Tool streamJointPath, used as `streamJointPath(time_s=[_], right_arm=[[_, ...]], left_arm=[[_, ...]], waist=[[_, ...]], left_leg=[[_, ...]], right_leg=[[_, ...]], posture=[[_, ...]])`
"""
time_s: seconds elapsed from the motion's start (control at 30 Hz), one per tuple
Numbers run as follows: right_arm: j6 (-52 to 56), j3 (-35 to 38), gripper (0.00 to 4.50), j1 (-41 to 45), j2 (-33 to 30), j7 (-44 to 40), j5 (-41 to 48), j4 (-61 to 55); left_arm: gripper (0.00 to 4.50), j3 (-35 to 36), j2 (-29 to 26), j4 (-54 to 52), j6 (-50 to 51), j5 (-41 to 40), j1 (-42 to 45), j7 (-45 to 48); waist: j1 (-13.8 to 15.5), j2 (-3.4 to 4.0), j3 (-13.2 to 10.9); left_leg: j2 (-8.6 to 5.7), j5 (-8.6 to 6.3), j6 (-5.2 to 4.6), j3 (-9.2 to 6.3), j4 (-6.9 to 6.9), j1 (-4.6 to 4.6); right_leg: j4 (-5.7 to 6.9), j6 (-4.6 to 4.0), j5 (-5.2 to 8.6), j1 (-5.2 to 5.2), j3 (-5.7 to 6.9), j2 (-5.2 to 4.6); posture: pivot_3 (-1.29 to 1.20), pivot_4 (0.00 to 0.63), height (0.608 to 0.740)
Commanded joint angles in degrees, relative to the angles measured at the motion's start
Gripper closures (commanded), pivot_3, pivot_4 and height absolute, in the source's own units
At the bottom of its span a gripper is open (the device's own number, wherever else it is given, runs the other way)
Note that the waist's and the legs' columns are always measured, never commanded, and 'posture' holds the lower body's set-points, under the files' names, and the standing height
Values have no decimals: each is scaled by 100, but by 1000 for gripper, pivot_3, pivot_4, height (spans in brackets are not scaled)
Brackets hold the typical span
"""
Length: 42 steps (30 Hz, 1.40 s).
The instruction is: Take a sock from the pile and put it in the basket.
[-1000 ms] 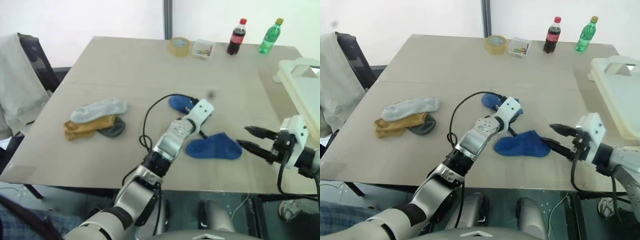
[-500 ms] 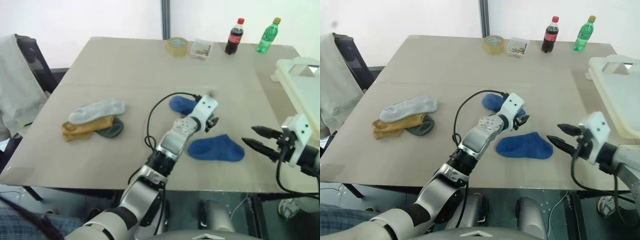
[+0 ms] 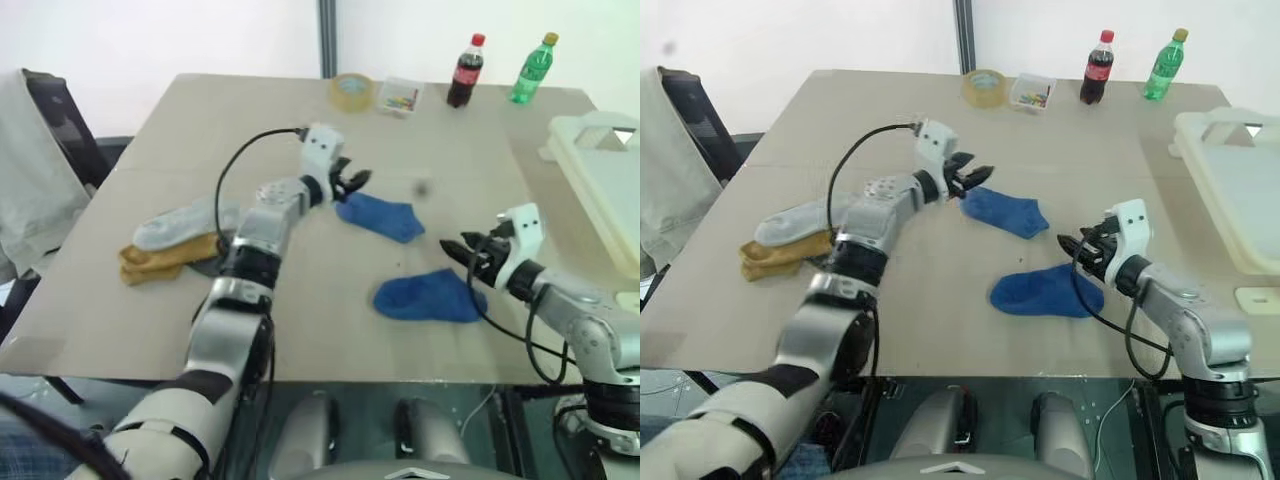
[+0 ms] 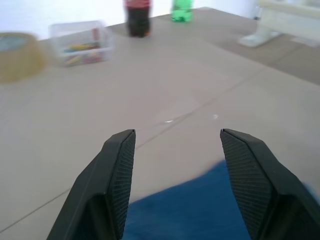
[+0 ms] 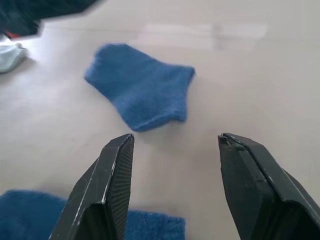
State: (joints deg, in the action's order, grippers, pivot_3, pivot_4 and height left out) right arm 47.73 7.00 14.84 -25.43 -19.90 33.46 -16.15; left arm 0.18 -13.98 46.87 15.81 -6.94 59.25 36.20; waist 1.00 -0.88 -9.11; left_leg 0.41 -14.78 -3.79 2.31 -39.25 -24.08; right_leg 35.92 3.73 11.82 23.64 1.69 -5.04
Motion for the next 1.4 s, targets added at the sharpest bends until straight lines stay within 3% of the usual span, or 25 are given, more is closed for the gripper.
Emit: streamJointPath(time_s=[0.03, 0.33, 0.53, 0.7, 0.73, 0.87, 0.9, 1.0, 1.23, 1.33, 1.4], right_arm=[[-16, -147, 1761, 265, 366, 241, -141, 299], [-288, -278, 1761, 1120, 1452, 679, -526, 1436], [-306, -322, 1761, 1190, 1567, 669, -696, 1593], [-364, -265, 4008, 1149, 1481, 609, -773, 1612], [-371, -262, 4459, 1149, 1466, 598, -789, 1619], [-417, -299, 4500, 1169, 1422, 547, -885, 1667], [-424, -311, 4500, 1177, 1416, 532, -904, 1672], [-428, -327, 4500, 1199, 1406, 495, -949, 1665], [-439, -329, 4500, 1246, 1302, 321, -1025, 1356], [-193, -265, 4500, 1234, 1195, 302, -883, 825], [176, -194, 4500, 1061, 1042, 327, -709, 176]], left_arm=[[1588, 66, -91, 1141, -440, 59, 421, 413], [1588, -237, -58, 2218, -912, 619, 509, 660], [1588, -183, -65, 2048, -855, 627, 351, 880], [1520, -106, -150, 1911, -806, 607, 157, 795], [1766, -79, -158, 1878, -778, 589, 127, 791], [3033, 46, -158, 1745, -598, 475, 32, 795], [3618, 64, -158, 1704, -537, 451, 9, 807], [4480, 30, -166, 1551, -383, 442, -96, 871], [4480, 115, -186, 842, 70, 250, -345, 914], [4480, 333, -211, -355, 927, -229, -614, 999], [4480, 682, -156, -1942, 2176, -1068, -1097, 976]], waist=[[-9, 0, 0], [-38, 0, -1], [-36, 1, 0], [-63, 2, 0], [-78, 2, 0], [-134, 2, 0], [-142, 2, 0], [-177, 2, 0], [-184, 2, 0], [-187, 3, -2], [-189, 4, -3]], left_leg=[[-1, 0, 0, 1, 2, -3], [-1, 9, 16, -1, 1, -47], [-1, 8, 14, -10, 0, -46], [0, 9, 15, -9, 0, -43], [0, 8, 14, -9, 0, -41], [0, 6, 10, -10, 0, -34], [0, 6, 10, -10, -1, -32], [0, 7, 12, -8, -2, -22], [4, 9, 15, 2, -1, 18], [11, 9, 15, 8, -1, 18], [18, 9, 16, 9, 1, 9]], right_leg=[[-1, 1, 0, 4, -1, -1], [8, 10, -4, 44, 9, -2], [14, 9, -4, 43, 11, -2], [17, 9, -4, 44, 10, -2], [20, 9, -4, 43, 9, -2], [33, 9, -4, 43, 8, -2], [38, 9, -4, 43, 8, -2], [53, 9, -4, 41, 3, -3], [80, 7, -2, 23, -13, -2], [80, 8, -2, 25, -20, -2], [78, 8, -2, 34, -22, -2]], posture=[[0, 150, 740], [0, 150, 740], [0, 150, 740], [0, 150, 740], [0, 150, 740], [0, 150, 740], [0, 150, 740], [0, 150, 740], [0, 150, 740], [0, 150, 740], [0, 150, 740]])
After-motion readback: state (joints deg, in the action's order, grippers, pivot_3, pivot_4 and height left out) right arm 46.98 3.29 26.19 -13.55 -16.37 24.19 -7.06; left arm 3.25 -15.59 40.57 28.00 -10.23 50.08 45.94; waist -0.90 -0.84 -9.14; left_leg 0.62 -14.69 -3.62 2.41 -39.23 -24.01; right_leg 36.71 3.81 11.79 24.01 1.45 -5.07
